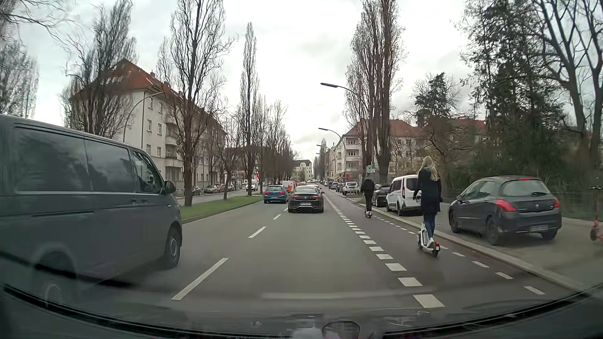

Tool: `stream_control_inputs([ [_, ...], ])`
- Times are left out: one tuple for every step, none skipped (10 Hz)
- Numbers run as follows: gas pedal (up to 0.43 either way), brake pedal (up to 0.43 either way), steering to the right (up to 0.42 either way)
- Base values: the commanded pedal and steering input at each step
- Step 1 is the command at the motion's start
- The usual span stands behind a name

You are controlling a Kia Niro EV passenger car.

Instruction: Follow the waypoints while adhering to traffic rules and regulations

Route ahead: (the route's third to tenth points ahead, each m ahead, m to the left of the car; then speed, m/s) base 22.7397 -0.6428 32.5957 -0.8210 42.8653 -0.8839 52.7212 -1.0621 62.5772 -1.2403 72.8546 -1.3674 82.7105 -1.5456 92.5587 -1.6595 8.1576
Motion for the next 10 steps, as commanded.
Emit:
stream_control_inputs([
  [0.0, 0.104, -0.002],
  [0.0, 0.091, -0.002],
  [0.0, 0.085, -0.002],
  [0.0, 0.079, -0.002],
  [0.0, 0.067, -0.002],
  [0.0, 0.061, -0.002],
  [0.0, 0.061, -0.002],
  [0.0, 0.061, -0.001],
  [0.0, 0.061, 0.0],
  [0.0, 0.061, 0.0],
])
